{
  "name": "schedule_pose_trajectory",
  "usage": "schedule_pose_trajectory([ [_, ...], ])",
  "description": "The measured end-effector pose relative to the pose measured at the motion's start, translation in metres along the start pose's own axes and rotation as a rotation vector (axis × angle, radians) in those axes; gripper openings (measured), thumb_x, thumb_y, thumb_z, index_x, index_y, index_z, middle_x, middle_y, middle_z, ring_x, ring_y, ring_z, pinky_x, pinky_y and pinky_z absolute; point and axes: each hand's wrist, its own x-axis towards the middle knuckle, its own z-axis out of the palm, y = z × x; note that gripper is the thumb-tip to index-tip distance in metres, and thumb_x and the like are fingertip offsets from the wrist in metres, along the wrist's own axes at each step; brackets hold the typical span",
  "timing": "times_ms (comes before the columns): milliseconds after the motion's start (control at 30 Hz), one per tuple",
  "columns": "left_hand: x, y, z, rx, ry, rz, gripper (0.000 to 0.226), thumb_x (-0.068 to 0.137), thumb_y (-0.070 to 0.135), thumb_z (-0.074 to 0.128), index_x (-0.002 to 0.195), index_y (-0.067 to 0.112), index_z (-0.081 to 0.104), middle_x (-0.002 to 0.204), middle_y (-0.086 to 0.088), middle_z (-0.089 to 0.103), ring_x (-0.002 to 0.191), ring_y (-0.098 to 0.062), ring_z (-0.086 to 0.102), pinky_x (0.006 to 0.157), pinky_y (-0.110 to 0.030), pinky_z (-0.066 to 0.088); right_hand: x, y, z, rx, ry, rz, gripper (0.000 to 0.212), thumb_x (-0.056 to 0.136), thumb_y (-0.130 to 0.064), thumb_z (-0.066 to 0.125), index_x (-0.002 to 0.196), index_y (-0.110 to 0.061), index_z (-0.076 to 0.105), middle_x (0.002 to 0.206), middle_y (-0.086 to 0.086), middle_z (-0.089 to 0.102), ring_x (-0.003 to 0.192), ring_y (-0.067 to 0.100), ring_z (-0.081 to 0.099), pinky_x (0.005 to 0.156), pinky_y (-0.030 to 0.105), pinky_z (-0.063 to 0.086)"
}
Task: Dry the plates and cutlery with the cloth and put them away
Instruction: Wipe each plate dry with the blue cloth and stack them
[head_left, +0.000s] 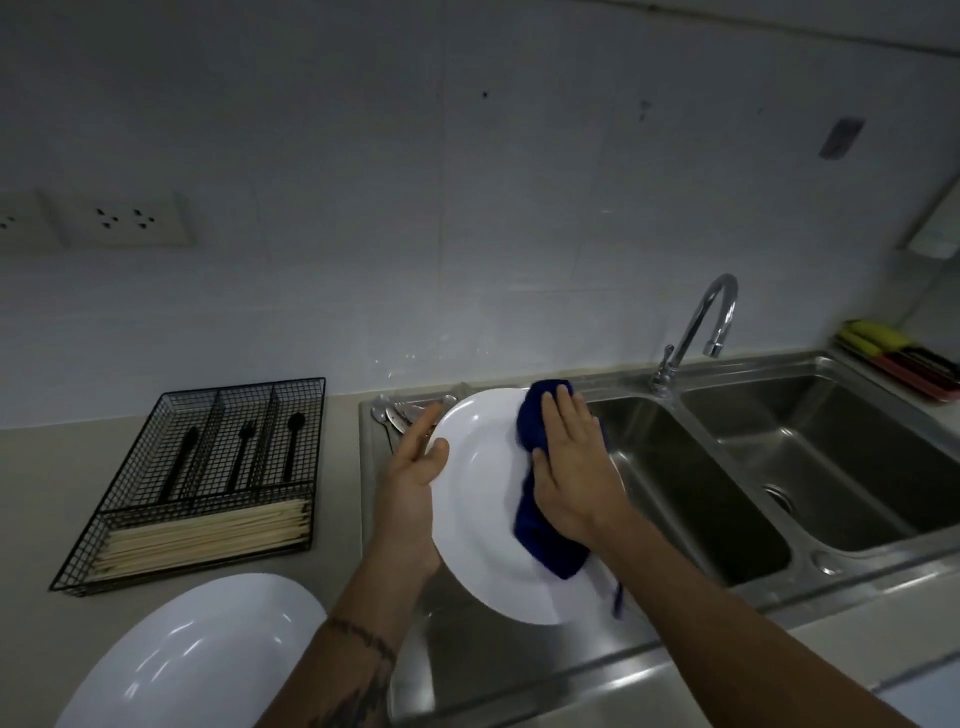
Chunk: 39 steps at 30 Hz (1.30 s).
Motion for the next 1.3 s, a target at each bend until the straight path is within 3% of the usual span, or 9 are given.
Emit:
schedule_pose_trajectory([
  [167, -0.001, -0.006, -0.002, 0.043, -0.045, -0.020, 0.044, 0.097, 0.006, 0.048, 0.127, 0.036, 0.060, 0.130, -0.005, 0.064, 0.101, -0.029, 0.068, 0.074, -0.039, 0.057, 0.005, -0.026, -0.001, -0.055, 0.035, -0.172, 0.067, 0.097, -0.038, 0.031, 0.154, -0.022, 0.001, 0.162, 0.000, -0.004, 0.148, 0.023, -0.008, 0.119, 0.046, -0.003],
  [300, 0.001, 0.001, -0.014, -0.013, -0.004, 0.022, 0.052, 0.094, 0.000, 0.050, 0.136, 0.030, 0.055, 0.135, -0.003, 0.060, 0.102, -0.029, 0.066, 0.073, -0.039, 0.059, -0.002, -0.011, -0.005, -0.171, 0.073, 0.060, 0.072, 0.087, -0.056, 0.033, 0.150, -0.041, 0.001, 0.160, 0.005, 0.006, 0.142, 0.038, 0.011, 0.110, 0.063, 0.011],
  [400, -0.004, -0.001, -0.018, -0.002, 0.002, 0.033, 0.053, 0.094, -0.001, 0.051, 0.134, 0.032, 0.057, 0.133, 0.000, 0.062, 0.112, -0.033, 0.063, 0.085, -0.045, 0.055, -0.006, -0.003, -0.012, -0.027, 0.049, 0.185, 0.074, 0.085, -0.054, 0.043, 0.148, -0.042, 0.007, 0.136, 0.011, 0.035, 0.111, 0.033, 0.046, 0.087, 0.043, 0.043],
  [567, 0.005, 0.022, -0.020, 0.335, -0.134, 0.089, 0.057, 0.096, 0.000, 0.051, 0.139, 0.037, 0.048, 0.124, 0.004, 0.065, 0.105, -0.023, 0.067, 0.078, -0.038, 0.054, 0.004, 0.014, -0.036, 0.104, -0.041, 0.119, 0.073, 0.077, -0.054, 0.048, 0.143, -0.050, 0.017, 0.122, 0.005, 0.046, 0.101, 0.027, 0.055, 0.084, 0.038, 0.048],
  [800, 0.016, 0.028, -0.001, 0.593, -0.336, -0.025, 0.056, 0.096, -0.004, 0.049, 0.137, 0.034, 0.052, 0.133, 0.002, 0.062, 0.121, -0.017, 0.060, 0.101, -0.036, 0.047, 0.002, 0.006, -0.046, 0.074, -0.147, -0.152, 0.073, 0.073, -0.053, 0.045, 0.143, -0.043, 0.026, 0.121, -0.002, 0.050, 0.107, 0.021, 0.053, 0.092, 0.040, 0.046],
  [900, 0.010, 0.010, 0.003, 0.517, -0.253, 0.000, 0.055, 0.094, -0.007, 0.050, 0.131, 0.034, 0.057, 0.123, -0.003, 0.069, 0.104, -0.025, 0.068, 0.089, -0.042, 0.056, -0.005, 0.012, -0.040, 0.044, -0.109, -0.150, 0.070, 0.077, -0.050, 0.047, 0.143, -0.040, 0.026, 0.119, -0.003, 0.047, 0.104, 0.020, 0.053, 0.087, 0.039, 0.048],
  [1033, 0.005, 0.002, 0.007, 0.389, -0.025, 0.079, 0.052, 0.091, -0.010, 0.050, 0.127, 0.027, 0.058, 0.106, -0.003, 0.073, 0.077, -0.019, 0.071, 0.061, -0.030, 0.058, -0.017, 0.033, -0.021, -0.166, -0.001, -0.009, 0.072, 0.082, -0.052, 0.040, 0.148, -0.034, 0.017, 0.129, 0.001, 0.047, 0.117, 0.025, 0.044, 0.096, 0.045, 0.036],
  [1167, 0.004, 0.005, 0.003, 0.343, 0.142, 0.131, 0.052, 0.088, -0.005, 0.053, 0.126, 0.030, 0.059, 0.111, 0.003, 0.071, 0.084, -0.020, 0.071, 0.062, -0.032, 0.055, -0.033, 0.036, -0.016, -0.227, -0.011, 0.154, 0.075, 0.085, -0.053, 0.027, 0.152, -0.028, 0.004, 0.158, 0.006, 0.018, 0.144, 0.031, 0.013, 0.114, 0.059, 0.009],
  [1300, 0.001, -0.001, 0.017, 0.286, 0.197, 0.130, 0.047, 0.088, -0.008, 0.051, 0.119, 0.027, 0.061, 0.104, 0.006, 0.072, 0.078, -0.013, 0.069, 0.060, -0.027, 0.056, -0.050, 0.002, -0.005, -0.104, -0.093, 0.107, 0.076, 0.089, -0.048, 0.031, 0.153, -0.019, 0.003, 0.161, 0.011, -0.002, 0.147, 0.030, -0.002, 0.118, 0.049, -0.001],
])
